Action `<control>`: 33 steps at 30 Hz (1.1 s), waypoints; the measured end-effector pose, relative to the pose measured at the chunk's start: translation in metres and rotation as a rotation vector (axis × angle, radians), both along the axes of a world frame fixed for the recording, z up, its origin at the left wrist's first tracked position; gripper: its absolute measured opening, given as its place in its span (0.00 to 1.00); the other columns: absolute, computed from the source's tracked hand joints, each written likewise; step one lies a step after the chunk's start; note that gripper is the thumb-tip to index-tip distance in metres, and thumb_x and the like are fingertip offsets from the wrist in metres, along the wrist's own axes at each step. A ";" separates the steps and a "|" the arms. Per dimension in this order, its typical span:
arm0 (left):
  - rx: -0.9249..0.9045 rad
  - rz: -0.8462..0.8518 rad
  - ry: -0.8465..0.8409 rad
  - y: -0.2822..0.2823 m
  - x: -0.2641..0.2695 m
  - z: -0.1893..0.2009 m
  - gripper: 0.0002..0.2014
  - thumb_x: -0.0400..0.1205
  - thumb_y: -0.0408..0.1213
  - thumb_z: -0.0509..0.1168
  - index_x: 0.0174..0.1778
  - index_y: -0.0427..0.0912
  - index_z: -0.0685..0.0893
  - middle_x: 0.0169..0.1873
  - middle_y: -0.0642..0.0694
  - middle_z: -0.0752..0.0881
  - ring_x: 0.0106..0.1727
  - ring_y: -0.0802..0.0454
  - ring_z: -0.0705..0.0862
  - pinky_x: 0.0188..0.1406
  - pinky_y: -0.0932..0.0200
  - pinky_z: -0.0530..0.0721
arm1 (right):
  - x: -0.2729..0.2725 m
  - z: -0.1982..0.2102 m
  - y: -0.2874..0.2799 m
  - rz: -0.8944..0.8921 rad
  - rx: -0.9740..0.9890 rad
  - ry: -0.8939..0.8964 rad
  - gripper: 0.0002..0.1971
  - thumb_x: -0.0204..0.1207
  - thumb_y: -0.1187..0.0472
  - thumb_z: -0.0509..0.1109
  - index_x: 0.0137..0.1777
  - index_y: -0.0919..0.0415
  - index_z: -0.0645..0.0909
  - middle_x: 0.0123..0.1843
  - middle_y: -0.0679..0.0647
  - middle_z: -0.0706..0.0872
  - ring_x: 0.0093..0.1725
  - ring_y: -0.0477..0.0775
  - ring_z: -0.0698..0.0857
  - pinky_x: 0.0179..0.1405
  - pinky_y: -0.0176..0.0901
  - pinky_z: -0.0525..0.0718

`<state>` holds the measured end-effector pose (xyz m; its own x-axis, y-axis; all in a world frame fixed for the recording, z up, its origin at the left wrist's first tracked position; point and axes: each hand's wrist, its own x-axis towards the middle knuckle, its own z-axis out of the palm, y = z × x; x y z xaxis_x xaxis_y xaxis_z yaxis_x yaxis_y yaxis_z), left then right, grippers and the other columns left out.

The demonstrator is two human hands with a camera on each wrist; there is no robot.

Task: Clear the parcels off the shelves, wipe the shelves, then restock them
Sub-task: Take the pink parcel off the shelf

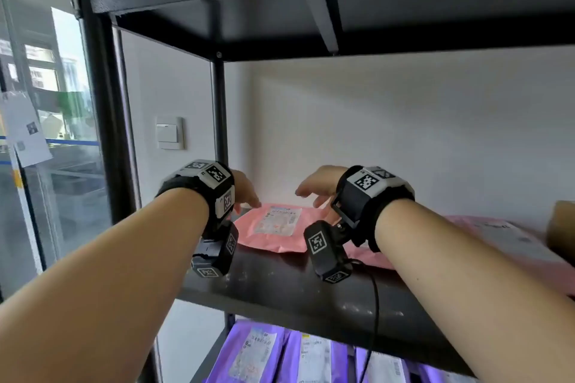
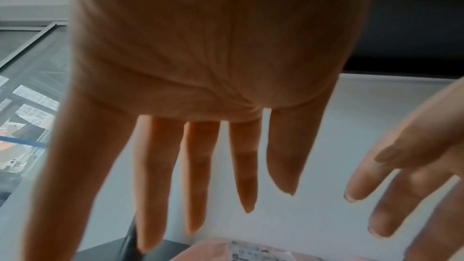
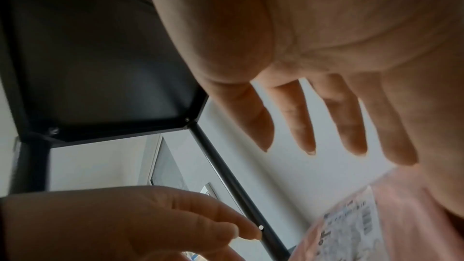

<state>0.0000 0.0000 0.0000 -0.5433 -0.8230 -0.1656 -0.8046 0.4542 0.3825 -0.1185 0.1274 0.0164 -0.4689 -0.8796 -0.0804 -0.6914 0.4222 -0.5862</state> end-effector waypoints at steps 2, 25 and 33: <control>0.031 0.019 -0.056 -0.015 -0.004 -0.003 0.21 0.80 0.38 0.68 0.67 0.34 0.78 0.63 0.37 0.82 0.62 0.41 0.84 0.56 0.47 0.85 | -0.005 -0.003 -0.016 0.012 0.064 -0.013 0.20 0.84 0.58 0.60 0.73 0.65 0.72 0.64 0.54 0.83 0.56 0.54 0.78 0.52 0.42 0.77; -0.022 -0.288 0.135 0.000 -0.005 0.016 0.14 0.78 0.25 0.65 0.59 0.30 0.85 0.48 0.38 0.85 0.27 0.51 0.80 0.29 0.61 0.79 | -0.010 -0.006 0.010 -0.366 -0.229 -0.296 0.14 0.78 0.64 0.67 0.62 0.67 0.79 0.62 0.63 0.83 0.54 0.59 0.85 0.59 0.51 0.82; 0.063 -0.463 0.191 0.068 -0.048 0.006 0.16 0.84 0.32 0.61 0.67 0.33 0.79 0.64 0.39 0.83 0.65 0.43 0.83 0.52 0.53 0.85 | -0.049 0.003 0.089 -0.569 -0.095 -0.066 0.04 0.78 0.62 0.68 0.42 0.60 0.78 0.46 0.57 0.83 0.42 0.56 0.84 0.40 0.45 0.82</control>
